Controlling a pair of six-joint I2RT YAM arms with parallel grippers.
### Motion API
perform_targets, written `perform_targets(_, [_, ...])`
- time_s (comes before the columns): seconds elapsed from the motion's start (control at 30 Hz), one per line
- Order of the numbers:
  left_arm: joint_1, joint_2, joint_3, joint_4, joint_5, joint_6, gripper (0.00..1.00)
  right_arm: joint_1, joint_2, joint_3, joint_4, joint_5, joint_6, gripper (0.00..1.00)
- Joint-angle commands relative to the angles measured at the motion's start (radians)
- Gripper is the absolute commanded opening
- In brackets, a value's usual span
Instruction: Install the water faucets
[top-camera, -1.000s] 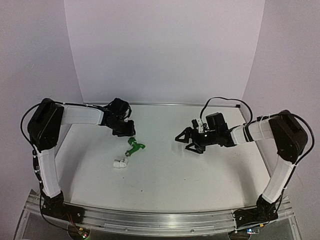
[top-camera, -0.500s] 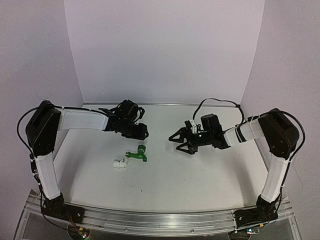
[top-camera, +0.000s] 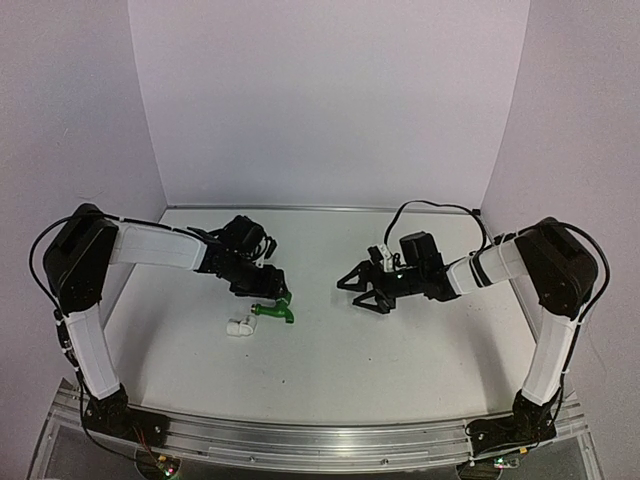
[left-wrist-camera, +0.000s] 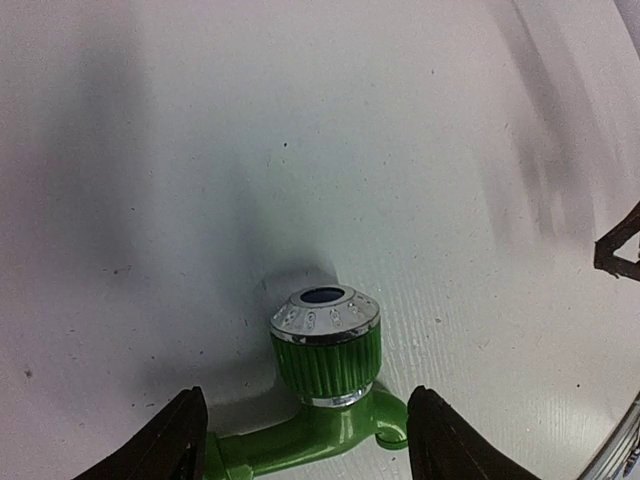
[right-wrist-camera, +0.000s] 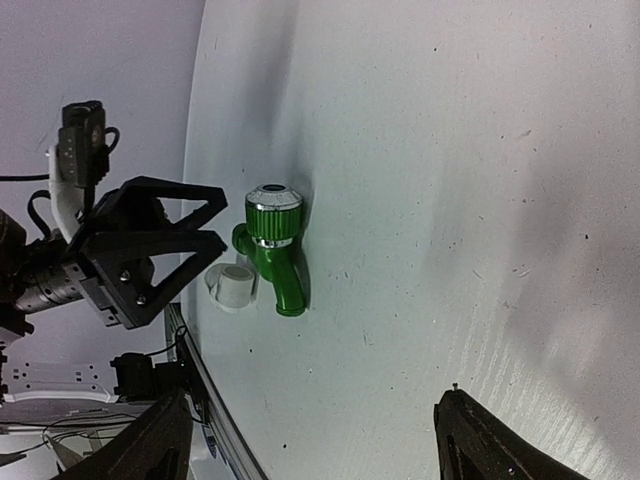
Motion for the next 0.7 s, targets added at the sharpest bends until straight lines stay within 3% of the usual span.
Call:
perform_targets(0.0, [-0.007,0.062,0.076,0.007,0.072,-0.008,0.70,0.025,-0.032,0.000,0.008,0.017,-0.021,0.86])
perform_targets(0.27, [-0.008,0.159,0.155,-0.014,0.039,-0.053,0.52,0.082,0.006,0.015,0.012,0.051,-0.049,0.86])
perform_targets(0.53, [-0.008,0.200,0.205,-0.032,0.043,-0.069,0.22,0.134,0.059,0.066,0.007,0.121,-0.080,0.87])
perform_targets(0.67, [-0.008,0.201,0.224,-0.034,0.062,-0.076,0.16,0.140,0.099,0.095,0.007,0.132,-0.093,0.85])
